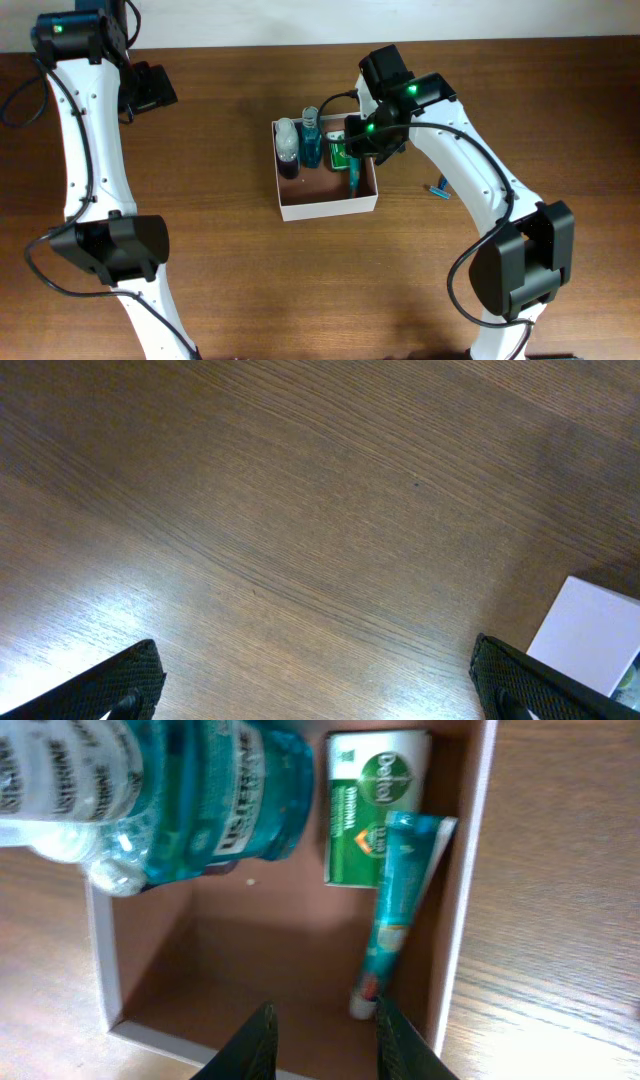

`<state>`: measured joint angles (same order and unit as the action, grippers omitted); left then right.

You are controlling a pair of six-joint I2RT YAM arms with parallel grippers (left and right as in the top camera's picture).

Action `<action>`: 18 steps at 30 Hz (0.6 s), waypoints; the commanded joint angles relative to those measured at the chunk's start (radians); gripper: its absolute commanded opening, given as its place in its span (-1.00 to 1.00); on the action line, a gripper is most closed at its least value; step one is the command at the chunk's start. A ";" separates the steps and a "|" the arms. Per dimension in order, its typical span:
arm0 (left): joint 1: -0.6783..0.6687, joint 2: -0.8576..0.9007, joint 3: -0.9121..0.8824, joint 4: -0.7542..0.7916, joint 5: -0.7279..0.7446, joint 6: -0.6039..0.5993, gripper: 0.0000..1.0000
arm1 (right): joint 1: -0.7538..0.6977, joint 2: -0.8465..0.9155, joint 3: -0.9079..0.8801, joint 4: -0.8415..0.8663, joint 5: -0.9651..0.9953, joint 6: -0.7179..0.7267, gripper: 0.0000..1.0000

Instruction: Pack container

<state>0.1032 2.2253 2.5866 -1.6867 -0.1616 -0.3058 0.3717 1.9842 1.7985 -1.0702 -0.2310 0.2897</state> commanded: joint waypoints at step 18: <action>0.002 -0.008 -0.003 -0.001 0.000 0.008 0.99 | -0.447 0.004 0.093 -0.289 0.101 -0.071 -0.30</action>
<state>0.1032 2.2253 2.5870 -1.6867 -0.1616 -0.3058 -0.0811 1.9881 1.9587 -1.3827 -0.1349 0.2310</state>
